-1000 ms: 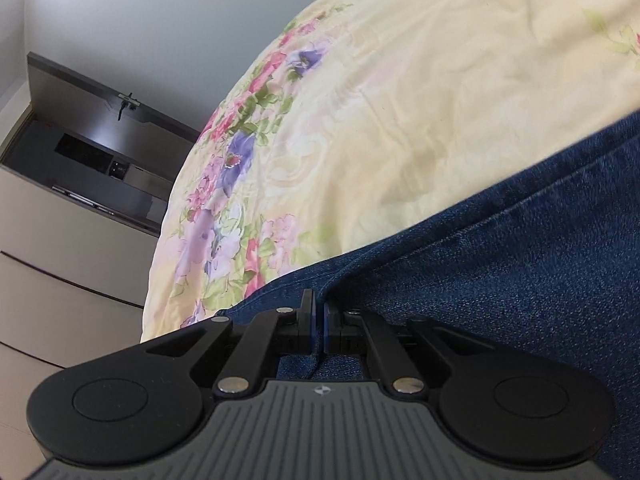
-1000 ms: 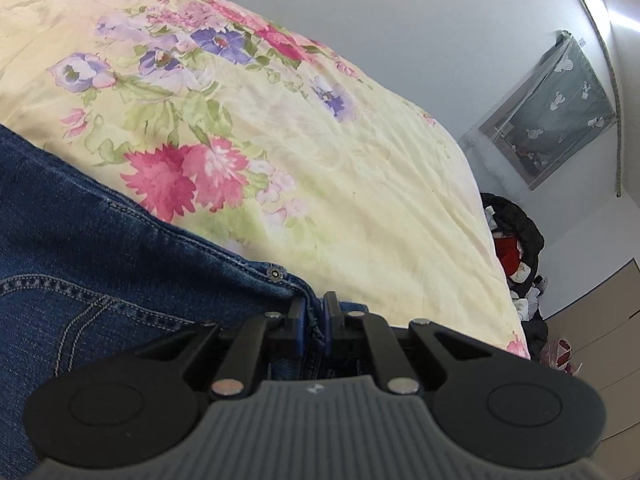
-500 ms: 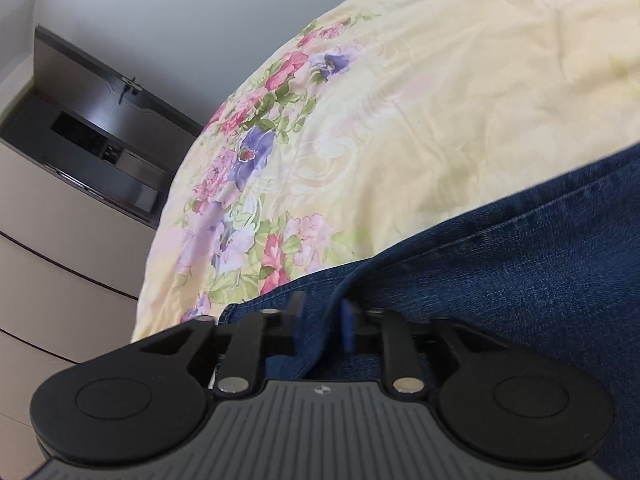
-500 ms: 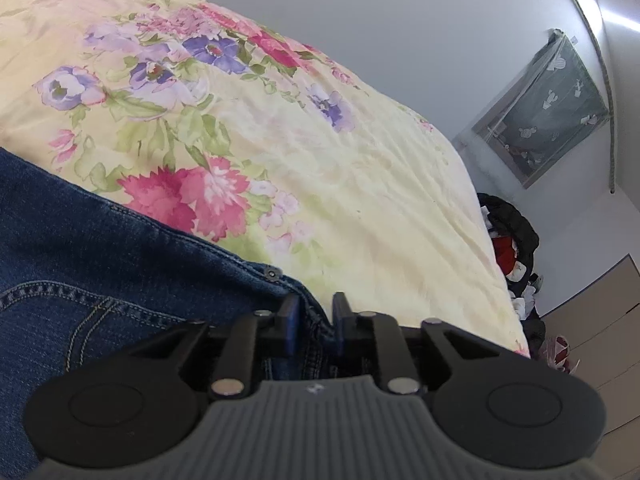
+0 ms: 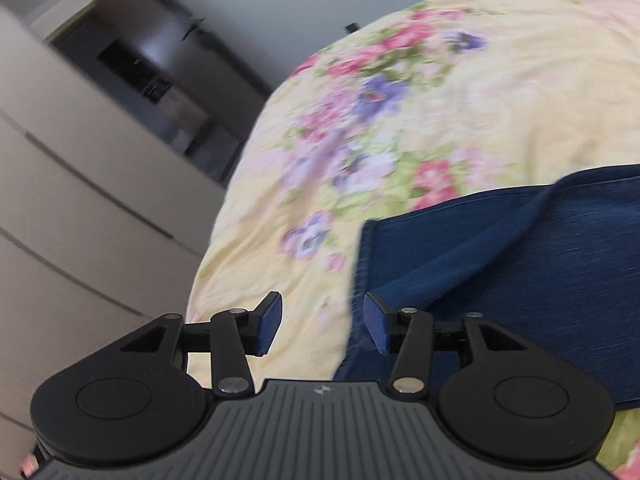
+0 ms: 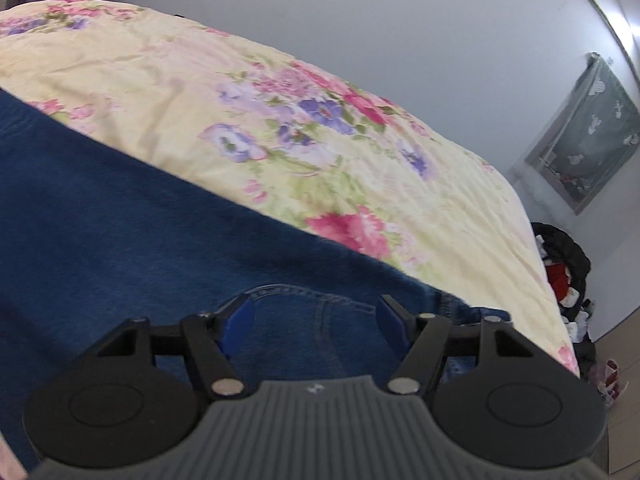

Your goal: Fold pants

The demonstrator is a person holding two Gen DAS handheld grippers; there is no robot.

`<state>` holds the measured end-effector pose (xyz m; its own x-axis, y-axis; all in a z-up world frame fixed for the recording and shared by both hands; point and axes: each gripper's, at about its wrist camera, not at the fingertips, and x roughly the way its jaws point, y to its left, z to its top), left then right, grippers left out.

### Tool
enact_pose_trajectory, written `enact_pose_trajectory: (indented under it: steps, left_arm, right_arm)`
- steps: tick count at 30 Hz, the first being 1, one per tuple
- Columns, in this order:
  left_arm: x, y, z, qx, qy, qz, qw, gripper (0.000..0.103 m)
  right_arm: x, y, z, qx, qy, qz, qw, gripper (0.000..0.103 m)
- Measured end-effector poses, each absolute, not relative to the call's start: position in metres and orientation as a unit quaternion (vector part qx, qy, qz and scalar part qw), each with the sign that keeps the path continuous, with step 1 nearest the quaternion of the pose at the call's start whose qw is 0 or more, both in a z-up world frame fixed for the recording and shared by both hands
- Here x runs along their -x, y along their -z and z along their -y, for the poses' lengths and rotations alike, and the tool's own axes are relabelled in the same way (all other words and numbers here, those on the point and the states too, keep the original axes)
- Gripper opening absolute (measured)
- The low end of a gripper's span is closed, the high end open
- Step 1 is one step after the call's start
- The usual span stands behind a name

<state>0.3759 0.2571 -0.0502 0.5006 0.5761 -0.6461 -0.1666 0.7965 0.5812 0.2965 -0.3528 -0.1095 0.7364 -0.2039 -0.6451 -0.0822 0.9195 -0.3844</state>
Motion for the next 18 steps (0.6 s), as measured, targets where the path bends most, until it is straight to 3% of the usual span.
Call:
enact_pose_trajectory:
  steps: [3,7,11,18]
  left_arm:
    - [-0.357,0.048,-0.278,-0.148,-0.148,-0.460,0.863,0.049]
    - [-0.350,0.070,-0.281,-0.125,-0.118,-0.475,0.863,0.035]
    - [-0.363,0.095,-0.293,-0.103,-0.129,-0.477,0.863,0.035]
    - [-0.407,0.091,-0.328,-0.059,-0.216,-0.409,0.885,0.032]
  right_arm:
    - [-0.286,0.115,0.328,0.199,0.011,-0.366,0.909,0.064]
    - [-0.284,0.119,0.317,0.176,0.011,-0.371,0.912,0.062]
    - [-0.292,0.124,0.316,0.153,0.027,-0.382,0.911,0.048]
    - [-0.293,0.128,0.308,0.164,0.042,-0.381,0.909,0.048]
